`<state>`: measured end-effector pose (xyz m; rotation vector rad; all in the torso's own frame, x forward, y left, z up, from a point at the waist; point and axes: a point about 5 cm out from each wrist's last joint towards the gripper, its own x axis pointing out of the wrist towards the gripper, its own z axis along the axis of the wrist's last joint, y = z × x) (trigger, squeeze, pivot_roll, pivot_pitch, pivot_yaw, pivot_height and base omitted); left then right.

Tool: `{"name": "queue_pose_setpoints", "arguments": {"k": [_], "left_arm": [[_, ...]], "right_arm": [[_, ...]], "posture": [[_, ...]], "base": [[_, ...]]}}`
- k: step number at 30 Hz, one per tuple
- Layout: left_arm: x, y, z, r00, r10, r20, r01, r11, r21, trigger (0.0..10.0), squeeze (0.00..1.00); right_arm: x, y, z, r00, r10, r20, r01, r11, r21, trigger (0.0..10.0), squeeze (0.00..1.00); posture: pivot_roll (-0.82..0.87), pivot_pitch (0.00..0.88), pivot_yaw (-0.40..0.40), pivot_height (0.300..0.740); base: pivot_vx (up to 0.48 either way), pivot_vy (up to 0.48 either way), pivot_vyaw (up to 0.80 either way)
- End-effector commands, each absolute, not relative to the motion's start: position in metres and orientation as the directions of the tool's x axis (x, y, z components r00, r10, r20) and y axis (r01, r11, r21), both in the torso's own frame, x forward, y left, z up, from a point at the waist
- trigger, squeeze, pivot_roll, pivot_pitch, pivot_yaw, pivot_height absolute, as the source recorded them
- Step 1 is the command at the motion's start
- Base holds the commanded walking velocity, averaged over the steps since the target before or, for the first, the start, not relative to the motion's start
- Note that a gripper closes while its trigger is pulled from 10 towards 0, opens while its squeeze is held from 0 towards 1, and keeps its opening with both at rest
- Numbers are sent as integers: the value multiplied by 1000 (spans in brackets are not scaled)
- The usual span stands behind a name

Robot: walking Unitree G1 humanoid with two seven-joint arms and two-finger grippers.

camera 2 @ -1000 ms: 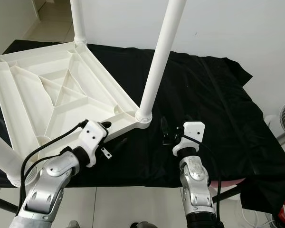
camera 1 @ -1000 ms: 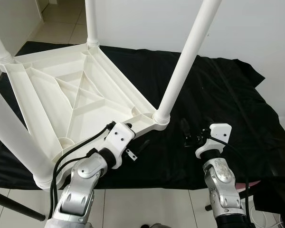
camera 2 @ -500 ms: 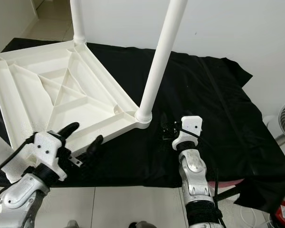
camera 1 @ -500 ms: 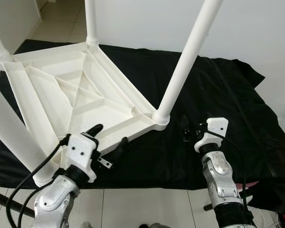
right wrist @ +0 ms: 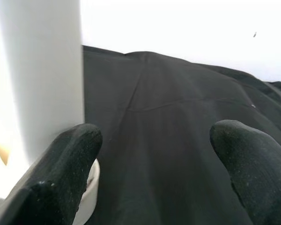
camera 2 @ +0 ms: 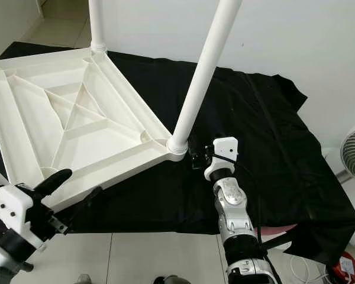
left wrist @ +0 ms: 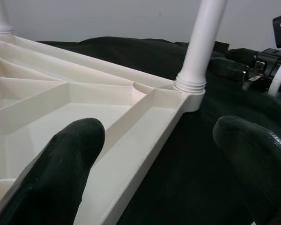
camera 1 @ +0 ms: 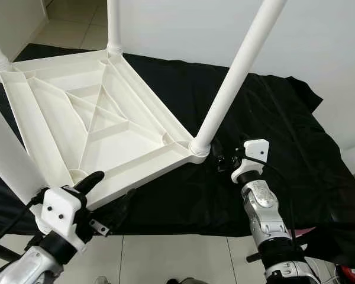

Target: Building children table

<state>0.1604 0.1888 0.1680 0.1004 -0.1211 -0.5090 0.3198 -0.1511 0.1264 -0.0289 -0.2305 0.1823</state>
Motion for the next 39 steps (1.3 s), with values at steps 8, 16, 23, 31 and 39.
{"name": "queue_pose_setpoints", "arguments": {"k": [8,16,23,31,39], "left_arm": [[137,229,174,928,-371,44,360,919,161,10000,0],[124,250,179,936,-352,-10,350,926,145,10000,0],[110,261,179,911,-406,-74,411,909,73,10000,0],[96,264,175,882,-447,-148,453,891,9,10000,0],[74,267,165,865,-444,-234,446,894,-49,10000,0]], "right_arm": [[327,-143,121,953,210,219,-204,978,-47,10000,0],[331,-134,122,946,234,224,-231,972,-41,10000,0],[333,-130,120,944,242,225,-240,970,-40,10000,0],[331,-118,115,912,353,210,-358,933,-13,10000,0],[328,-125,111,884,428,189,-436,900,3,10000,0]], "posture": [[219,71,-149,740],[252,70,-153,740],[265,66,-144,740],[275,72,-150,740],[301,88,-179,740]], "base": [[0,0,0],[0,0,0],[0,0,0],[0,0,0],[0,0,0]]}}
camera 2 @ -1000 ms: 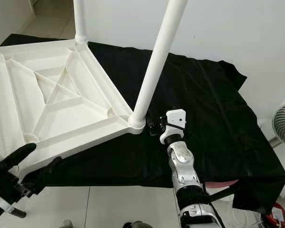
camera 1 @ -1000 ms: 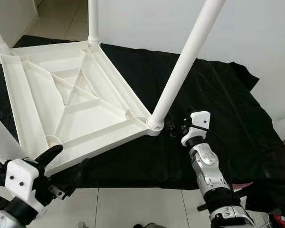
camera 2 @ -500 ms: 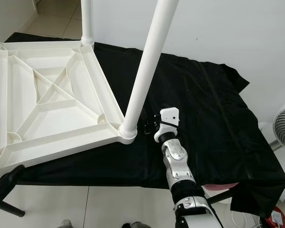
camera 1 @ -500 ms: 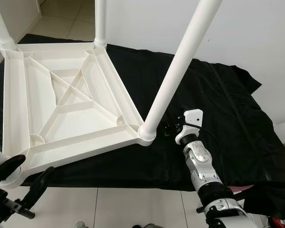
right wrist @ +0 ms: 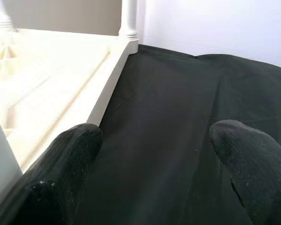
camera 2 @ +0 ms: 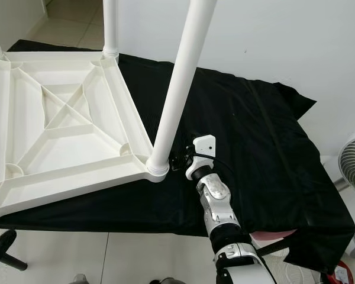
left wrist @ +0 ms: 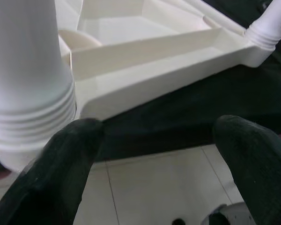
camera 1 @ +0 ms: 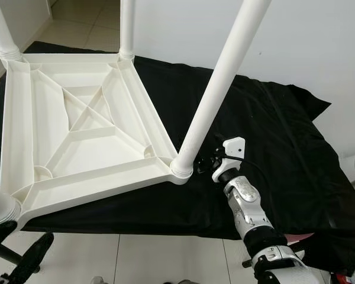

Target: Building children table

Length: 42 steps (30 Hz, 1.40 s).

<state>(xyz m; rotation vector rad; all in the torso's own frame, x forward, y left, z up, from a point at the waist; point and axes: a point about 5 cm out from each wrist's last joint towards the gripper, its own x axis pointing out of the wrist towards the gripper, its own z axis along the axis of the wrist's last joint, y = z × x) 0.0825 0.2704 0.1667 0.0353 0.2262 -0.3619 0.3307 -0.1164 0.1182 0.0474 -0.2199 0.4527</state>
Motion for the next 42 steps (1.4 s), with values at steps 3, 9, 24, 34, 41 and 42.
{"name": "queue_pose_setpoints", "arguments": {"k": [3,9,24,34,41,42], "left_arm": [[59,273,160,869,-415,-270,408,909,-84,10000,0],[49,278,159,881,-372,-292,361,928,-94,10000,0],[50,336,163,960,-51,-276,94,985,145,10000,0],[109,331,172,998,14,-53,-2,975,224,10000,0],[132,307,171,998,-61,10,57,977,203,10000,0],[132,307,171,998,-61,10,57,977,203,10000,0]], "right_arm": [[326,-141,107,900,400,173,-408,913,8,10000,0],[320,-154,105,887,430,166,-437,899,3,10000,0],[295,-167,106,761,638,118,-643,766,1,10000,0],[283,-156,121,600,795,89,-797,604,-14,10000,0],[281,-158,127,559,826,77,-827,562,-26,10000,0],[281,-158,127,559,826,77,-827,562,-26,10000,0]], "posture": [[306,92,-183,740],[315,102,-197,740],[297,104,-185,740],[266,96,-168,740],[252,92,-166,740],[252,92,-166,740]], "base": [[0,0,0],[0,0,0],[0,0,0],[0,0,0],[0,0,0],[0,0,0]]}}
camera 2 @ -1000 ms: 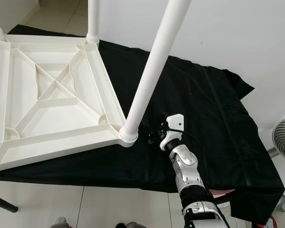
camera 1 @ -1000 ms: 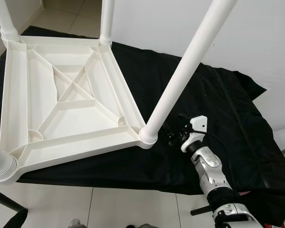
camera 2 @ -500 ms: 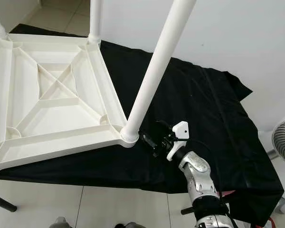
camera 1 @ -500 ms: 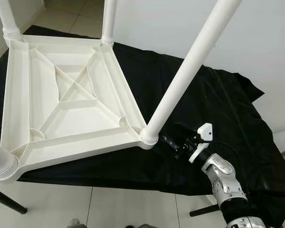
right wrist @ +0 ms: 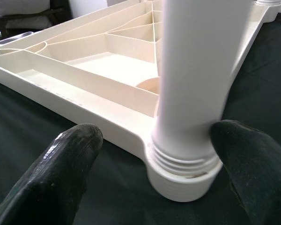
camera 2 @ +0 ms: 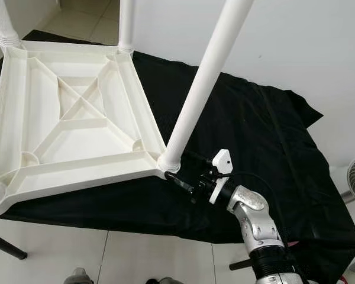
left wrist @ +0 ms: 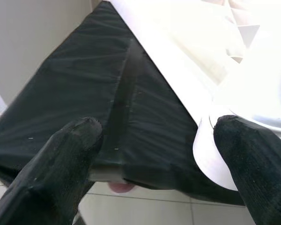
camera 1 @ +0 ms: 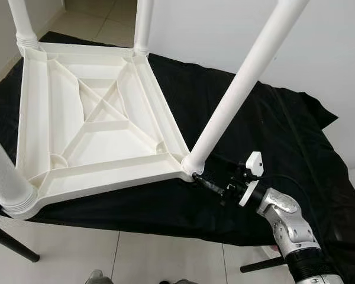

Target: Building children table

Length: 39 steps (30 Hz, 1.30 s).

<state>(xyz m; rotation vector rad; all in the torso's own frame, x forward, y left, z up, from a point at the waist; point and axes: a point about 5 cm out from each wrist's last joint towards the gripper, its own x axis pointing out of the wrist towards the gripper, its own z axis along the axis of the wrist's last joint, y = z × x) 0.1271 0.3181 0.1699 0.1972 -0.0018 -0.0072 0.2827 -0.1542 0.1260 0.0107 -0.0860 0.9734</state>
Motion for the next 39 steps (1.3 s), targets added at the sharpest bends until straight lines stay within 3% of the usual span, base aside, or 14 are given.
{"name": "queue_pose_setpoints", "arguments": {"k": [1,13,19,23,25,27,34,39], "left_arm": [[138,299,170,995,-93,20,87,977,195,10000,0],[153,244,151,941,-338,2,336,936,107,10000,0],[159,201,139,859,-512,6,511,859,36,10000,0],[160,190,137,836,-549,3,549,835,27,10000,0],[167,169,132,788,-616,11,616,788,22,10000,0],[167,169,132,788,-616,11,616,788,22,10000,0],[199,130,135,705,-706,67,703,709,55,10000,0],[201,125,135,690,-721,66,719,693,60,10000,0]], "right_arm": [[284,-157,128,570,817,83,-818,574,-38,10000,0],[299,-154,134,667,737,108,-737,674,-49,10000,0],[307,-168,134,755,646,112,-645,763,-51,10000,0],[310,-171,134,777,618,118,-617,785,-49,10000,0],[314,-175,135,817,560,134,-560,827,-47,10000,0],[314,-175,135,817,560,134,-560,827,-47,10000,0],[316,-175,133,863,481,157,-481,876,-37,10000,0],[315,-174,133,868,470,162,-469,882,-43,10000,0]], "posture": [[245,91,-169,740],[232,83,-175,740],[219,79,-168,740],[215,80,-167,740],[203,76,-159,740],[203,76,-159,740],[166,58,-132,740],[152,57,-123,740]], "base": [[0,0,0],[0,0,0],[0,0,0],[0,0,0],[0,0,0],[0,0,0],[0,0,0],[0,0,0]]}}
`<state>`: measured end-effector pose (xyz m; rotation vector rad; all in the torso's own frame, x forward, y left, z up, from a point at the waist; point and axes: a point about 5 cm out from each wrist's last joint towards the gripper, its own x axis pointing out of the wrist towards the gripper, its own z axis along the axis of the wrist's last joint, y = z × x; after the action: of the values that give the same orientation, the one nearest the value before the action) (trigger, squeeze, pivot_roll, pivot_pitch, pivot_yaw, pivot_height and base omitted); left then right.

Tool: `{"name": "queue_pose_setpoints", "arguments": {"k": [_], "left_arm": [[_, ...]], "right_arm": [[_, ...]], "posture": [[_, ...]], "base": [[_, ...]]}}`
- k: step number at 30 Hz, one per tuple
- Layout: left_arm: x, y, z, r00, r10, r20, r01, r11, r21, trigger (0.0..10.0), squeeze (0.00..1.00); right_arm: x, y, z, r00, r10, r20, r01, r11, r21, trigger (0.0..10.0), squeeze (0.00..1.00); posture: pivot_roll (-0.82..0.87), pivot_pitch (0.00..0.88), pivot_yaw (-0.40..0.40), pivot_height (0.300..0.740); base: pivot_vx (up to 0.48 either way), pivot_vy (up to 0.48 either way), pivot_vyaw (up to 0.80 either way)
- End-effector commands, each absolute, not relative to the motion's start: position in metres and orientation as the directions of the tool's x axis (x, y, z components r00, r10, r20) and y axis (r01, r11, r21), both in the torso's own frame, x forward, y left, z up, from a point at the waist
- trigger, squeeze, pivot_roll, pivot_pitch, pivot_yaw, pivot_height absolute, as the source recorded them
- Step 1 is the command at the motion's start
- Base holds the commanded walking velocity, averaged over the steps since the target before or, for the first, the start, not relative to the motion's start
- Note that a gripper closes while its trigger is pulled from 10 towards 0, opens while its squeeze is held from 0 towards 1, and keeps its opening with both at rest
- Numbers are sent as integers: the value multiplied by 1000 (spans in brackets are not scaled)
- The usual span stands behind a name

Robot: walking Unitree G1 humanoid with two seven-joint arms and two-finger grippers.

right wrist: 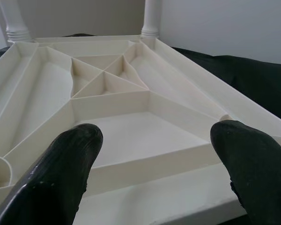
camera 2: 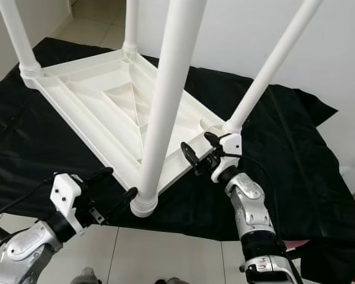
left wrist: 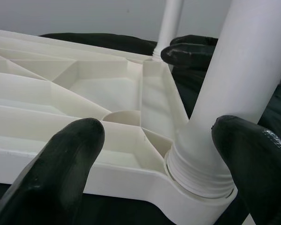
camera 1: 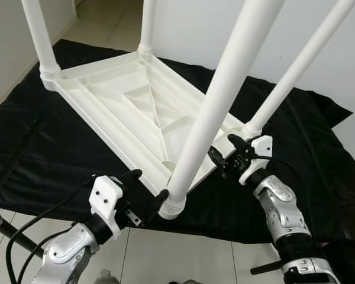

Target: Building children table

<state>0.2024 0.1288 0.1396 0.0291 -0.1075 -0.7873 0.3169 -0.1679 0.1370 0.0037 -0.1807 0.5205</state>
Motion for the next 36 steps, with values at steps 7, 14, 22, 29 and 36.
{"name": "queue_pose_setpoints", "arguments": {"k": [7,14,22,29,36], "left_arm": [[213,140,124,679,-732,-43,726,663,181,10000,0],[239,179,128,666,-728,-161,733,599,323,10000,0],[271,199,149,646,-740,-185,733,535,421,10000,1000],[290,184,156,543,-802,-250,788,383,483,10000,0],[307,171,147,444,-827,-345,834,240,497,10000,0]], "right_arm": [[311,-179,129,887,430,167,-429,902,-44,10000,0],[309,-183,127,897,409,167,-407,912,-50,10000,0],[301,-173,121,892,416,174,-418,908,-26,10000,0],[299,-174,120,898,405,172,-407,913,-22,10000,0],[301,-176,124,903,386,189,-388,921,-26,10000,0]], "posture": [[121,54,-112,740],[106,53,-104,740],[97,57,-100,740],[72,50,-87,740],[52,46,-68,740]], "base": [[0,0,0],[0,0,0],[0,0,0],[0,0,0],[0,0,0]]}}
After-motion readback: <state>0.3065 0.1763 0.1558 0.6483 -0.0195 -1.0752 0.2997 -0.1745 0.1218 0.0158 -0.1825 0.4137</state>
